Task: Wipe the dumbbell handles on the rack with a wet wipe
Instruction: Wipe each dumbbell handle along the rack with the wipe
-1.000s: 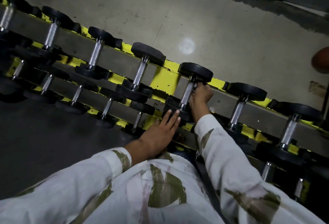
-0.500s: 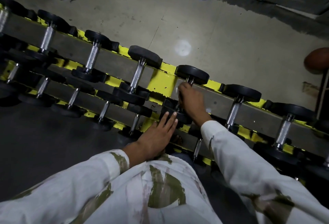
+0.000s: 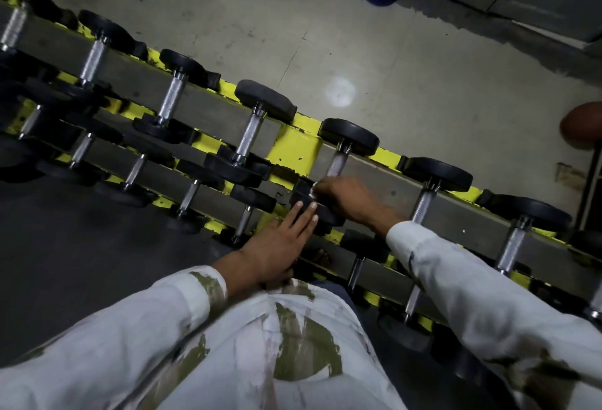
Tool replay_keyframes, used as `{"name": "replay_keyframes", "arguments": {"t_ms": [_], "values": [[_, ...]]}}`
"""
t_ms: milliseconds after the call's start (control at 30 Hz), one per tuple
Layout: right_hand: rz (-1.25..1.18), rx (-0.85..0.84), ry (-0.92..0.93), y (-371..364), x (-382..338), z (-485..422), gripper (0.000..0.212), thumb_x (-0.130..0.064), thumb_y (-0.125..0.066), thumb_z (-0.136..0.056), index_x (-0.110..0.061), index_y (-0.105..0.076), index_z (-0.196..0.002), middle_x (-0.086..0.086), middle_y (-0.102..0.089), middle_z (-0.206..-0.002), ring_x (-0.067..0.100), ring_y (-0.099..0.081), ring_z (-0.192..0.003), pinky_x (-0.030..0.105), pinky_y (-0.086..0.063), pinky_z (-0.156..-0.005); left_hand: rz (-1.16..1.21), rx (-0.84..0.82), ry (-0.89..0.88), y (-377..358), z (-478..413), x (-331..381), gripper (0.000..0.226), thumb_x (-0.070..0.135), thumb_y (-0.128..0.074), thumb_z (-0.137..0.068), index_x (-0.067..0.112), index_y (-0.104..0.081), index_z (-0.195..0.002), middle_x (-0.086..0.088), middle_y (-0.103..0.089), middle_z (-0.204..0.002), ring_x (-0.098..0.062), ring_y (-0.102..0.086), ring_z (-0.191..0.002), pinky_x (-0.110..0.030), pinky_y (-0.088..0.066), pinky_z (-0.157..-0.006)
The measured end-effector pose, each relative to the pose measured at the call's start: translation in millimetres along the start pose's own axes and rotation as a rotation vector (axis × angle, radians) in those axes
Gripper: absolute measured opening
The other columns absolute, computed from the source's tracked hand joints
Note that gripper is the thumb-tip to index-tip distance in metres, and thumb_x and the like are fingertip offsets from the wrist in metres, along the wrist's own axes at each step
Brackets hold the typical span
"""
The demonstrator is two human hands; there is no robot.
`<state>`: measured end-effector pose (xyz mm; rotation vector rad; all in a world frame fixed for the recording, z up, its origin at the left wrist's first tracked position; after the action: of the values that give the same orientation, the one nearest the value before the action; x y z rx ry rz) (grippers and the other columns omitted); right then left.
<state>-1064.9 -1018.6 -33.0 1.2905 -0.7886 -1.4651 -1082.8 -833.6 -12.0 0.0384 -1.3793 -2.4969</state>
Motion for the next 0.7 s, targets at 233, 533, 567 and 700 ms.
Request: {"name": "replay_keyframes", "arguments": {"t_ms": [233, 533, 567, 700], "values": [[-0.183, 0.225, -0.063, 0, 14, 13, 0.01, -0.028, -0.065, -0.091, -0.02, -0.062, -0.095, 0.003, -0.054, -0.098, 0.023, -0.055, -0.082, 0.036, -0.046, -0.062, 0.001, 0.004, 0.015, 3, 2, 5, 0.123, 0.05, -0.071, -0.087, -0.001, 0.014, -0.16, -0.024, 0.032, -0.163, -0.042, 0.014, -0.156, -0.05, -0.04, -0.114], [-0.92, 0.168, -0.783, -54, 36, 22, 0.02, 0.004, -0.055, -0.082, -0.01, -0.069, -0.076, 0.008, -0.07, -0.076, 0.028, -0.065, -0.075, 0.037, -0.052, -0.066, 0.089, 0.008, 0.063, 3, 1, 14, 0.122, 0.051, -0.071, -0.088, -0.001, 0.012, -0.16, -0.021, 0.033, -0.163, -0.042, 0.019, -0.155, -0.051, -0.04, -0.115], [-1.096, 0.173, -0.835, -52, 35, 16, 0.029, 0.012, -0.05, -0.082, -0.01, -0.068, -0.073, 0.006, -0.067, -0.07, 0.026, -0.063, -0.069, 0.034, -0.05, -0.062, 0.094, 0.003, 0.059, 5, 3, 13, 0.12, 0.05, -0.07, -0.088, 0.0, 0.013, -0.16, -0.021, 0.033, -0.163, -0.041, 0.019, -0.155, -0.051, -0.039, -0.116], [-1.71, 0.301, -1.027, -46, 48, -2, 0.036, 0.016, -0.036, -0.089, -0.009, -0.062, -0.088, 0.008, -0.065, -0.079, 0.019, -0.058, -0.068, 0.03, -0.053, -0.066, 0.075, -0.003, 0.016, 12, 4, 6, 0.115, 0.047, -0.069, -0.092, 0.002, 0.011, -0.161, -0.018, 0.029, -0.166, -0.039, 0.016, -0.156, -0.051, -0.041, -0.115]]}}
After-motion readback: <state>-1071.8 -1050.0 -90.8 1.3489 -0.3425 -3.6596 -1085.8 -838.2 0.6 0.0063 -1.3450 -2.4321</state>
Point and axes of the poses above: each hand's wrist, its own z-axis away from the middle knuckle, its own y-axis out of the back of the hand, x = y × z, the point moved 5 cm from there along -z, towards the middle knuckle
